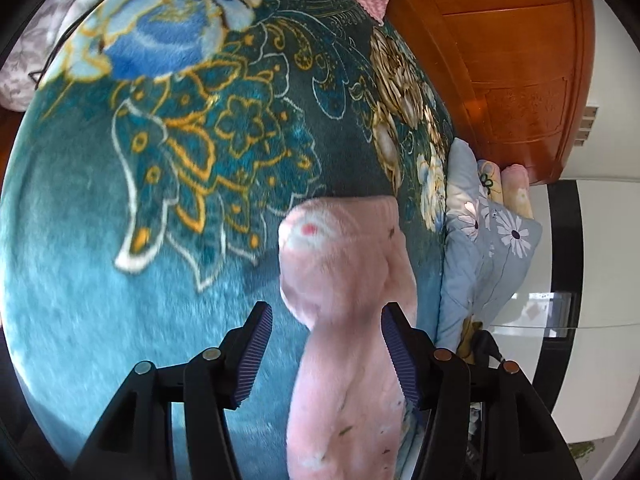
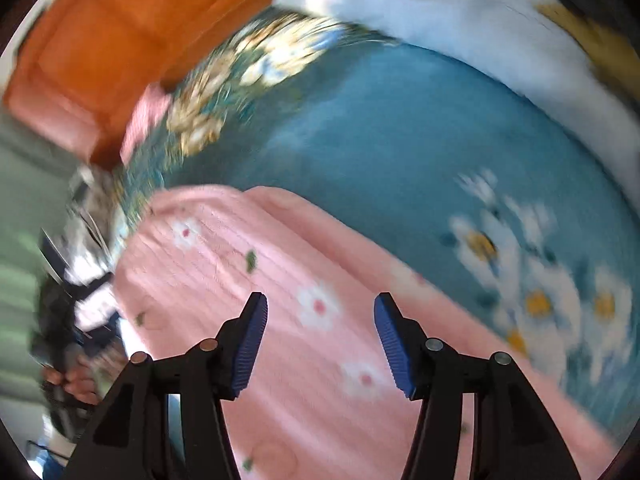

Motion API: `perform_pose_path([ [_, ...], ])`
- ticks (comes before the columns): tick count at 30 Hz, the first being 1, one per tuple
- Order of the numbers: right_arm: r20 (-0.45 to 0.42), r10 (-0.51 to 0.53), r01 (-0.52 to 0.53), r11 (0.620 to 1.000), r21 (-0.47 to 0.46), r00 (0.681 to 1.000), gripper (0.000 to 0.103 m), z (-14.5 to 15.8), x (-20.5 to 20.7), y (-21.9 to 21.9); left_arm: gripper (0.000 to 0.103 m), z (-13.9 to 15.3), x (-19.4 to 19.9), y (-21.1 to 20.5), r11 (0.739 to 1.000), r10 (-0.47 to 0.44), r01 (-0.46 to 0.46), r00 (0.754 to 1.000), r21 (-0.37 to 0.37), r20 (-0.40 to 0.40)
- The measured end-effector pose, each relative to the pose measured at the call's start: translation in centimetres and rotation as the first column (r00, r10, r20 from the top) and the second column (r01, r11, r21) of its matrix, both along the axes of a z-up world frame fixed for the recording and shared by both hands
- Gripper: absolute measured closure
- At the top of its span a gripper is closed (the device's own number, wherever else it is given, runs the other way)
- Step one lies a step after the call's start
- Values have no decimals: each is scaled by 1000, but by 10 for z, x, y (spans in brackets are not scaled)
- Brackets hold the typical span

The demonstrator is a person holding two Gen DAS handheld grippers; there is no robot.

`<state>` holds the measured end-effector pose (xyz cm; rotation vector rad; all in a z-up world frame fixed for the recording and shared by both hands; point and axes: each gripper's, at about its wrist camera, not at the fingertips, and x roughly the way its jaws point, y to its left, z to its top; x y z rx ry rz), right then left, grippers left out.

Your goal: Fold clothes

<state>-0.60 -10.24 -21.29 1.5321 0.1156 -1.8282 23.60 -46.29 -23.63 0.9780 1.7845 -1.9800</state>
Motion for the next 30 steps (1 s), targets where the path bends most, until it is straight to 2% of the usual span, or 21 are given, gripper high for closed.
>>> perform_pose_path([
  [4, -96, 132, -122, 987, 105, 987, 46, -4, 2, -43, 42, -13, -5, -16, 999, -5, 6, 1000, 45, -16],
  [7, -104, 228, -208, 962, 174, 968, 46, -15, 4, -65, 42, -20, -6, -24, 997, -2, 5, 999, 77, -40],
  [10, -100, 254, -226, 947, 230, 962, 50, -27, 0, -81, 42, -24, -8, -29, 995, 2, 3, 998, 101, -56],
  [12, -70, 252, -228, 943, 244, 965, 67, -33, 0, -85, 42, -27, -8, -31, 994, 4, 3, 998, 113, -65],
  [15, -62, 280, -253, 926, 281, 958, 86, -38, 9, -92, 42, -31, -7, -33, 991, 6, 5, 997, 132, -78],
  [18, -77, 320, -282, 907, 313, 944, 94, -36, 18, -97, 42, -33, -6, -34, 989, 8, 6, 996, 149, -93],
  [21, -176, 265, -193, 919, 344, 948, 97, -24, 3, -92, 42, -34, -6, -35, 988, 5, 12, 994, 157, -105],
  [23, -180, 165, -92, 929, 358, 970, 101, -26, -19, -82, 42, -34, -8, -36, 986, 10, 9, 994, 169, -109],
  [24, -167, 139, -73, 935, 347, 976, 101, -27, -25, -78, 42, -35, -10, -36, 984, 14, 6, 994, 176, -110],
  [26, -142, 128, -75, 941, 330, 982, 101, -28, -27, -74, 42, -36, -14, -38, 982, 20, 1, 994, 190, -112],
  [30, -147, 147, -102, 955, 279, 978, 101, -18, -15, -77, 42, -39, -24, -39, 978, 25, -4, 994, 211, -102],
])
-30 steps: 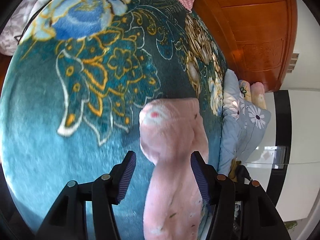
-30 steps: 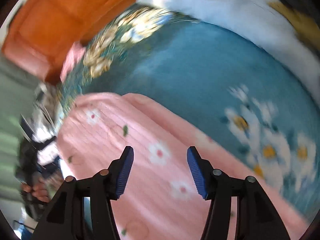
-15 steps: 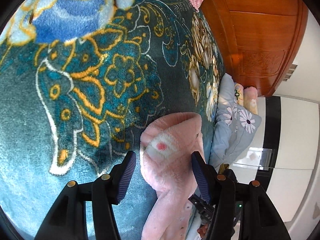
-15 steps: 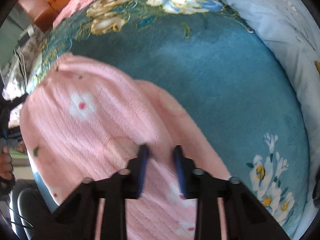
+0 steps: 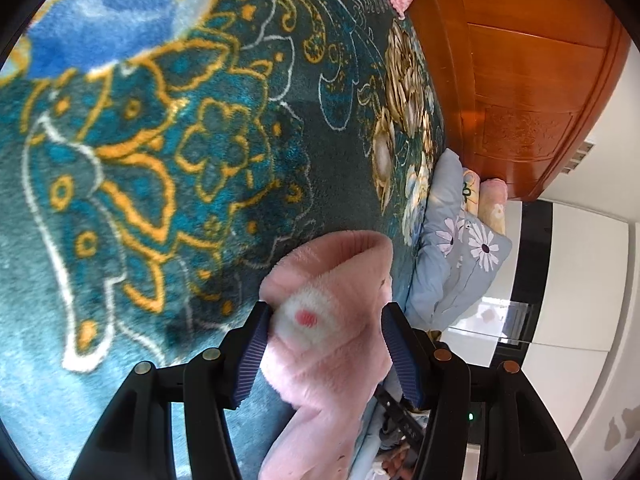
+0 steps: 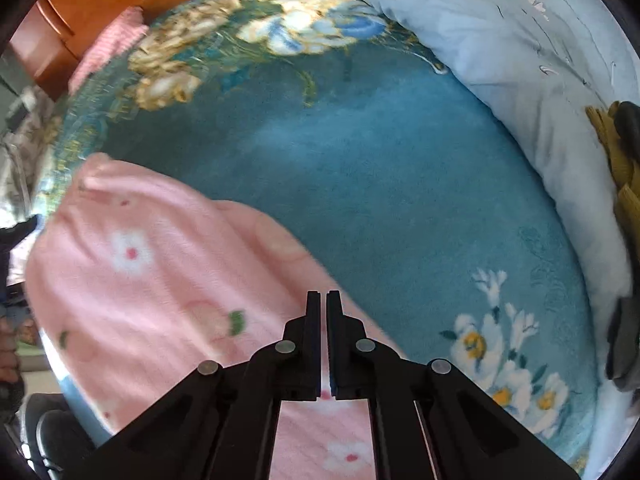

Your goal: Fold clothes

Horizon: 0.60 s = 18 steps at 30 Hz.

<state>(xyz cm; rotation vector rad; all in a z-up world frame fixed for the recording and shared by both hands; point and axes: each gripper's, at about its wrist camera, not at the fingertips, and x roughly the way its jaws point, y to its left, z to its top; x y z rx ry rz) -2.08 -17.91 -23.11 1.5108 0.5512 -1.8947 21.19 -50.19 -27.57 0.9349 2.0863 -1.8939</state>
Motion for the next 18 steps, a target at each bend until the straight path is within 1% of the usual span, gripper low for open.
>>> perform_pose_path([
  [2, -8, 10, -10, 1000, -14, 1000, 101, 5, 4, 1, 44, -1, -4, 2, 1000, -5, 5, 1000, 1, 15],
  [3, -11, 15, -15, 1000, -21, 1000, 101, 7, 6, 2, 44, 1, -5, 3, 1000, -12, 12, 1000, -17, 18],
  [4, -10, 20, -20, 999, -28, 1000, 101, 8, 8, 1, 53, 4, -8, 5, 999, -23, 24, 1000, -46, 21],
  [5, -11, 24, -25, 999, -35, 1000, 101, 9, 12, 0, 68, 10, -11, 7, 994, -42, 44, 999, -97, 26],
  [7, -12, 29, -29, 998, -50, 1000, 101, 11, 19, -4, 74, 24, -20, 12, 975, -84, 88, 996, -202, 29],
  [9, 2, 16, -16, 998, -65, 1000, 101, 13, 21, -3, 77, 49, -29, 20, 940, -155, 136, 987, -313, -38],
  [10, 15, 7, -6, 998, -70, 1000, 101, 14, 22, -2, 77, 65, -33, 25, 916, -201, 154, 975, -372, -91],
  [11, 16, 0, 1, 997, -76, 1000, 101, 15, 22, 2, 77, 84, -36, 33, 882, -260, 170, 953, -439, -153],
  [12, 18, -8, 9, 997, -82, 1000, 101, 16, 22, 5, 77, 100, -38, 41, 845, -315, 186, 931, -501, -186],
  [13, 24, -15, 17, 996, -83, 1000, 101, 15, 22, 6, 77, 111, -39, 47, 802, -359, 200, 914, -563, -186],
  [14, 31, -21, 24, 997, -79, 999, 101, 15, 22, 10, 77, 115, -39, 52, 749, -381, 221, 915, -625, -132],
  [15, 36, -25, 28, 997, -73, 999, 101, 15, 22, 14, 77, 114, -40, 55, 703, -388, 249, 919, -667, -66],
  [16, 39, -27, 30, 997, -69, 999, 101, 14, 22, 16, 77, 99, -42, 50, 697, -364, 289, 931, -656, 24],
  [17, 39, -27, 30, 997, -67, 999, 101, 14, 23, 18, 77, 76, -41, 38, 732, -323, 317, 941, -603, 103],
  [18, 39, -28, 31, 997, -65, 999, 101, 13, 24, 21, 77, 55, -37, 26, 780, -281, 315, 948, -541, 147],
])
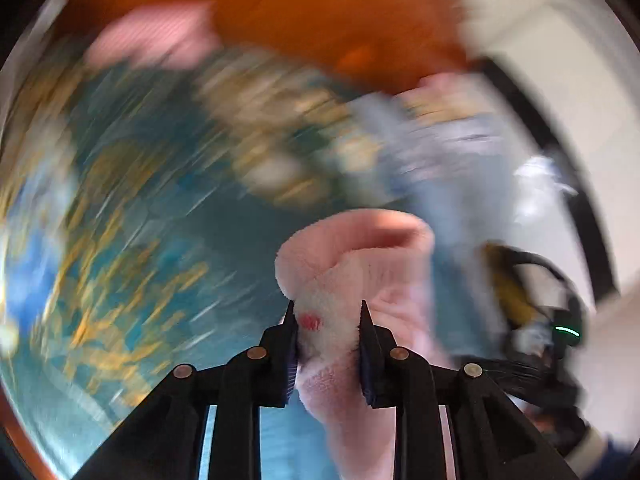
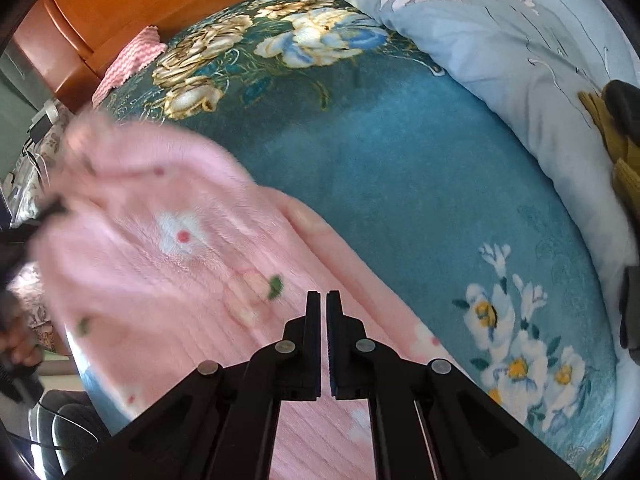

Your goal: Fold clothes

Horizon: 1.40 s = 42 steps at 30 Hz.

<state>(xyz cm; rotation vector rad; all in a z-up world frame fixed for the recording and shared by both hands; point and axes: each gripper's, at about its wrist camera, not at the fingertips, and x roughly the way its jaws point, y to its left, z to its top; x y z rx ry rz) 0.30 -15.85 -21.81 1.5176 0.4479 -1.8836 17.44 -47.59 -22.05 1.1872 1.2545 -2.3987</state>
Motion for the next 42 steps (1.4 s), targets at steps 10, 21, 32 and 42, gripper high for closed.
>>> perform_pose_path([
  [10, 11, -21, 21, 999, -35, 1000, 101, 4, 0, 1, 77, 25, 24, 6, 998, -13, 28, 974, 64, -225],
  [21, 8, -113, 112, 974, -194, 994, 100, 50, -27, -10, 77, 60, 2, 123, 873, -484, 480, 827, -88, -287],
  [32, 60, 253, -238, 954, -183, 966, 64, 68, 17, -82, 58, 36, 21, 130, 890, -375, 428, 884, 158, -280],
  [42, 167, 106, -85, 988, -126, 980, 64, 30, 12, -38, 32, 24, 49, 65, 934, -128, 190, 968, 301, -214],
])
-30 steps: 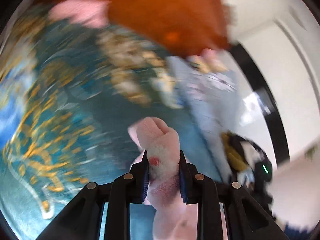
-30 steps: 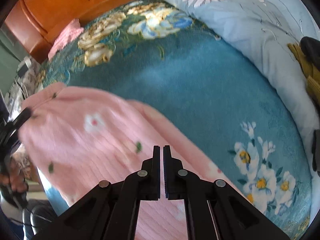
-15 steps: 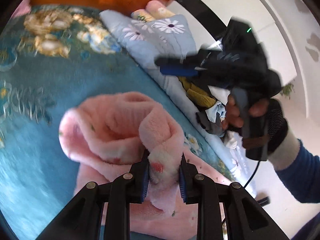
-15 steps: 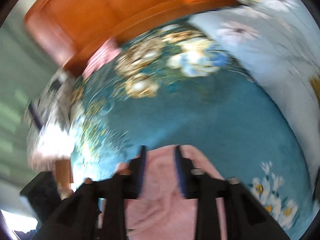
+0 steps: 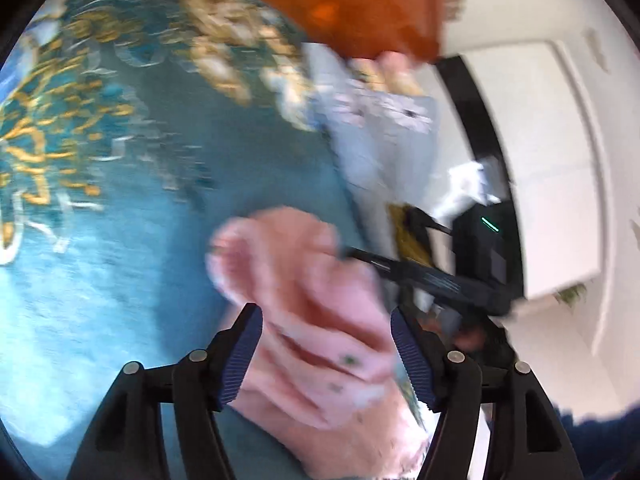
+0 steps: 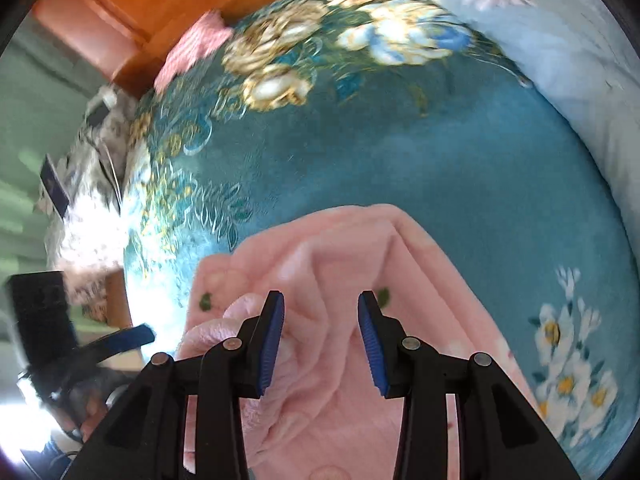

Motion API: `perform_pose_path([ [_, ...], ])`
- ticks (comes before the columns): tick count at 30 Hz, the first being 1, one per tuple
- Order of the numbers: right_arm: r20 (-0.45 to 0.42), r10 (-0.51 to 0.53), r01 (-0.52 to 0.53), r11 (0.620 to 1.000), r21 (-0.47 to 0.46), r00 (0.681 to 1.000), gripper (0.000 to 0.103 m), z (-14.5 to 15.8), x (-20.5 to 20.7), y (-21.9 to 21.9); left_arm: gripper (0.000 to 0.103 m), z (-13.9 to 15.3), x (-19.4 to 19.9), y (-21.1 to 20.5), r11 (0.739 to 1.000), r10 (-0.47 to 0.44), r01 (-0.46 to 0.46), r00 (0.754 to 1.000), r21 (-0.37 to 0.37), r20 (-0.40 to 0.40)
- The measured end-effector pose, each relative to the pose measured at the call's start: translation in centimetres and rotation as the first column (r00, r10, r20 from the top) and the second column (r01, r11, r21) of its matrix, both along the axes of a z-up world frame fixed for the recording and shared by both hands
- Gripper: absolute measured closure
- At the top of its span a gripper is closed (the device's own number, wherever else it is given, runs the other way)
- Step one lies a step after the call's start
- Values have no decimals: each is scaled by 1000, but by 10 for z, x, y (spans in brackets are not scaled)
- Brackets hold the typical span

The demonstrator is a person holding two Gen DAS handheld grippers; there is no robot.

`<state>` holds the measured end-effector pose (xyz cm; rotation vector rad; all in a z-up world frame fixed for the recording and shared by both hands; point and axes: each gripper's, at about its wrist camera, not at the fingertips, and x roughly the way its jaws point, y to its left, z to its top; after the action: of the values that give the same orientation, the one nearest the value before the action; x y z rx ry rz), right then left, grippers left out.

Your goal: Fold clothes

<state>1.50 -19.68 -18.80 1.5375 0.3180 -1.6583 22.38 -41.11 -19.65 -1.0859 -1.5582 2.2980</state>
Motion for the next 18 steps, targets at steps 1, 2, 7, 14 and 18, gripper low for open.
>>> perform_pose_path([
  [1, 1, -26, 27, 999, -18, 1000, 64, 4, 0, 7, 32, -6, -6, -3, 1000, 4, -4, 1000, 3, 24],
  [2, 7, -49, 50, 998, -41, 999, 64, 9, 0, 13, 32, -11, -13, -4, 1000, 1, -1, 999, -2, 51],
  [7, 63, -78, 85, 990, -115, 995, 64, 26, 12, 34, 32, -41, -39, -3, 999, -29, 32, 984, -11, 174],
  [14, 102, 3, 6, 997, -81, 995, 63, 7, 39, 19, 34, -61, -59, 8, 999, -40, 48, 970, -25, 239],
  [18, 82, 3, 1, 999, -50, 997, 64, 0, 47, 8, 42, -61, -63, 7, 999, 4, 4, 973, -37, 233],
])
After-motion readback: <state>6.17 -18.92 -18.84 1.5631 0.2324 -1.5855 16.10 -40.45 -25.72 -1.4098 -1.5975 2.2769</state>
